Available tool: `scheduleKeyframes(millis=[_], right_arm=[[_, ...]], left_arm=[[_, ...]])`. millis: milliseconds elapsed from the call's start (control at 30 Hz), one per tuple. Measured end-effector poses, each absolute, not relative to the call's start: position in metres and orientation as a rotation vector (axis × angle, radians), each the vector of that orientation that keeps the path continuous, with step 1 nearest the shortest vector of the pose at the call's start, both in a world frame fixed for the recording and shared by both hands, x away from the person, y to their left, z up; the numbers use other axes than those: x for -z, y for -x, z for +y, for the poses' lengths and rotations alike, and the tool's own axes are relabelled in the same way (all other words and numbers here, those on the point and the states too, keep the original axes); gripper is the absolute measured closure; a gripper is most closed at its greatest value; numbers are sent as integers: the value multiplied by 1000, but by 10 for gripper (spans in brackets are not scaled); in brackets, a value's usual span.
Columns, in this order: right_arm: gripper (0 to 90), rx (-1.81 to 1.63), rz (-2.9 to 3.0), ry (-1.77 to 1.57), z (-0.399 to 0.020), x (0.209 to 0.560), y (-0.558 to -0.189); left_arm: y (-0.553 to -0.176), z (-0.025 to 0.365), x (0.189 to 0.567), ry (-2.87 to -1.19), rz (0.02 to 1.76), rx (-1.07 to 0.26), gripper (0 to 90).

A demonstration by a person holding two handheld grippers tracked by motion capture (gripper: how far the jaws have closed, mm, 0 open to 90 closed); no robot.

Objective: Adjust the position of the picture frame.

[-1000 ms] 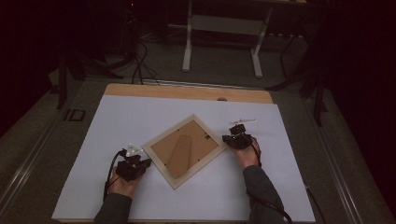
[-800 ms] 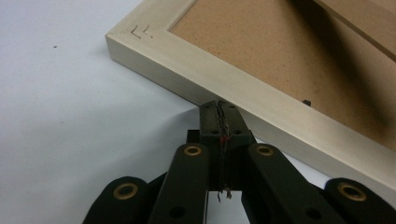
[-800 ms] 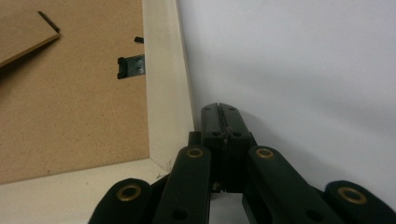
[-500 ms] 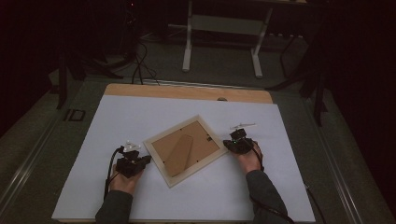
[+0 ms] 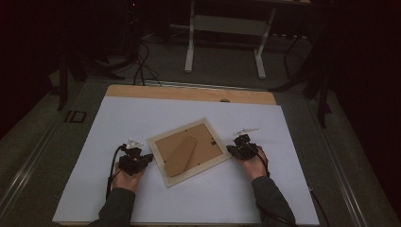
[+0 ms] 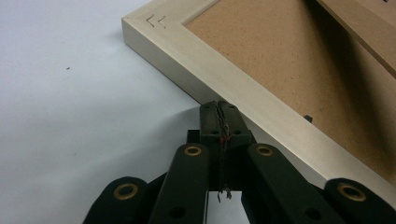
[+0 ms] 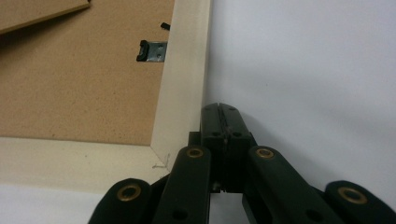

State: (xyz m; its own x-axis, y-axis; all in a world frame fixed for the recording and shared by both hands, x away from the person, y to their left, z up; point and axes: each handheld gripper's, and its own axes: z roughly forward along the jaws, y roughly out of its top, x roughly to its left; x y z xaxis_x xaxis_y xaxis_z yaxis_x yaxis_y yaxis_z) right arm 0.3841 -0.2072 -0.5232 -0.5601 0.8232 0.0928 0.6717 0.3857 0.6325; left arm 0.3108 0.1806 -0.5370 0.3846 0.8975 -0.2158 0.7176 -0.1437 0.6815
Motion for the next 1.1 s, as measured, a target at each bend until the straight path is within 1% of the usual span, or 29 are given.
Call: scheduleKeyframes(millis=[133,267,867,1000,1100], right_arm=[[899,-936,2410,-1324,-209,523,-380],[899,-946,2409,-1322,-212,524,-376],[900,-983,2377,-1339,-223,527,-355],[899,-1006,2365,-1346,-225,528,-351],[900,-1007,2359,-1334,-225,529,-348]], left_arm=[[-318,178,535,-1943,1391,-335,900],[-322,178,537,-1912,1394,-327,900],[-349,168,538,-1923,1368,-358,900],[-350,170,538,-1918,1357,-334,900],[-344,169,537,-1944,1335,-331,900]])
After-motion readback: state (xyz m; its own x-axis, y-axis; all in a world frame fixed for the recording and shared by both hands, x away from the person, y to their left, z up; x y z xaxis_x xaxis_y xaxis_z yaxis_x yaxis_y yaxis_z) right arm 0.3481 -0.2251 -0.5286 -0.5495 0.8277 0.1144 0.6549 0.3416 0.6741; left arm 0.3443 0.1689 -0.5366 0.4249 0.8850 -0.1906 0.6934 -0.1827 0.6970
